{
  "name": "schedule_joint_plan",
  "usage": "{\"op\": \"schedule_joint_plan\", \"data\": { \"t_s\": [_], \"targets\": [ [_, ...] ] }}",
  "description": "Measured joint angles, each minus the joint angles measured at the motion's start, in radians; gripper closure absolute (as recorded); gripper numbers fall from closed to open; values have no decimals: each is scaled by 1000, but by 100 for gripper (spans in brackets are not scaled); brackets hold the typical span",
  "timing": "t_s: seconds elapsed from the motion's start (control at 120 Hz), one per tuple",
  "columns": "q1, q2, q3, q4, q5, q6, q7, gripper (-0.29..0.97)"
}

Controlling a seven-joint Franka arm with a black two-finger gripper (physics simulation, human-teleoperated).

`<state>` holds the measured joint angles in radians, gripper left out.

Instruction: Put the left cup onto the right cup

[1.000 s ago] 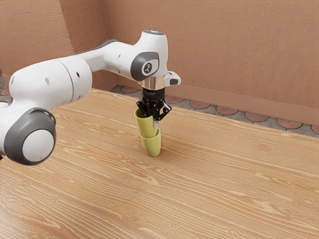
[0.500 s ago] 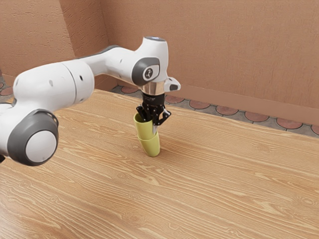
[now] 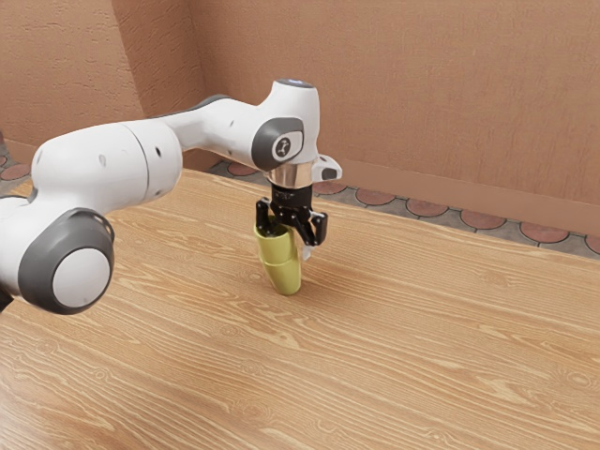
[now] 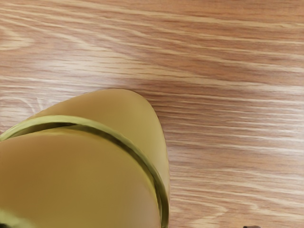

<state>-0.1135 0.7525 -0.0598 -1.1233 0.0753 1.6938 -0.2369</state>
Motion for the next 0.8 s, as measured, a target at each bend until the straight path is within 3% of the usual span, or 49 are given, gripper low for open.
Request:
{"op": "schedule_joint_plan", "data": {
  "t_s": [0.292,0.6,0.8],
  "targets": [
    [3,-46,2,2,6,-3,0,5],
    [7,-149,3,-16,37,-13,1,1],
    [6,-264,3,-112,42,-16,1,0]
  ]
}}
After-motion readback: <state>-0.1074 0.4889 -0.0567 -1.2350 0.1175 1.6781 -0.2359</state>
